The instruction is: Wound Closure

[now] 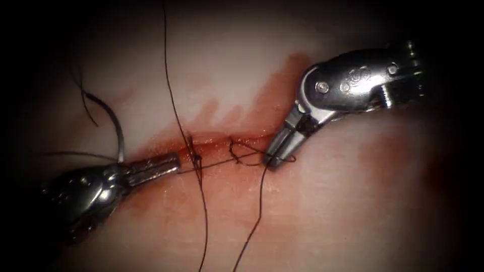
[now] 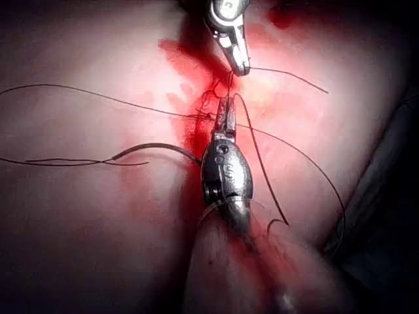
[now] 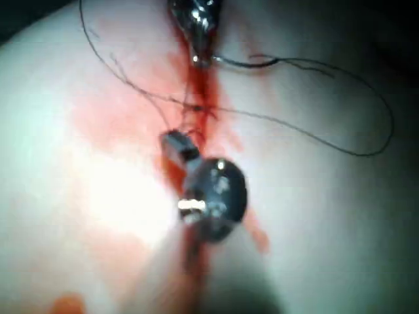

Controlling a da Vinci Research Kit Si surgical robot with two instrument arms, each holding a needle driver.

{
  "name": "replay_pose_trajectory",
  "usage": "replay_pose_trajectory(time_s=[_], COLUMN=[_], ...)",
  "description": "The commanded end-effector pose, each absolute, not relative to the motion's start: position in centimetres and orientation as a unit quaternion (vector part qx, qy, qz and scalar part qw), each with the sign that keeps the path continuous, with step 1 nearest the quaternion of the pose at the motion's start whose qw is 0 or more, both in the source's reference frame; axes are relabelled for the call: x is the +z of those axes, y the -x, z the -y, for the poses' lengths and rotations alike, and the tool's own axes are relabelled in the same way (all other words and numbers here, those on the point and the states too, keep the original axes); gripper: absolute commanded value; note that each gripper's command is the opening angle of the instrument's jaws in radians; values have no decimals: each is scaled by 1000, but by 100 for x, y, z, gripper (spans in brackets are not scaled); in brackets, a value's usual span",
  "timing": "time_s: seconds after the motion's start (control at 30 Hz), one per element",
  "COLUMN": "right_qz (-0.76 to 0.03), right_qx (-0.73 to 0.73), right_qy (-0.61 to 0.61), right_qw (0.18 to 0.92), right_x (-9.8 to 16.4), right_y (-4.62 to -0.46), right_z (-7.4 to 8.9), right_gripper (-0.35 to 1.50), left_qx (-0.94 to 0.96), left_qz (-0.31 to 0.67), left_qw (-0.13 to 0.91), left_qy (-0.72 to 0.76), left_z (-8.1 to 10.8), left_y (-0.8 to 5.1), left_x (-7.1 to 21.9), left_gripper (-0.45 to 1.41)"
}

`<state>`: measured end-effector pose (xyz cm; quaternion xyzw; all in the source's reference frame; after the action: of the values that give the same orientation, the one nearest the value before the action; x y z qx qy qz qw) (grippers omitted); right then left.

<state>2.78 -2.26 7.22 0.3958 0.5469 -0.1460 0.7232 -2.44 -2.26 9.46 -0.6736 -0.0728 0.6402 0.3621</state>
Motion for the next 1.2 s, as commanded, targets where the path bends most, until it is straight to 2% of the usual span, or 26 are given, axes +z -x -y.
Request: replay_pose_trajectory(time_s=[0.03,0.3,0.8,1.07,1.2], right_qz=[-550,-541,-504,-458,-433], right_qx=[-132,-27,89,315,448], right_qy=[-391,-359,-372,-303,-281], right_qw=[726,761,774,774,730], right_x=[732,761,779,771,766], right_y=[-283,-298,-310,-307,-304], right_z=[220,195,229,242,253], right_gripper=[-35,-35,-35,-35,-35], left_qx=[644,644,640,644,644], left_qz=[75,95,118,125,126], left_qw=[362,356,360,352,352], left_qy=[670,670,669,668,668], left_z=[236,274,310,329,329], left_y=[250,273,286,295,295], left_x=[950,940,923,915,915], left_gripper=[-45,-45,-45,-45,-45])
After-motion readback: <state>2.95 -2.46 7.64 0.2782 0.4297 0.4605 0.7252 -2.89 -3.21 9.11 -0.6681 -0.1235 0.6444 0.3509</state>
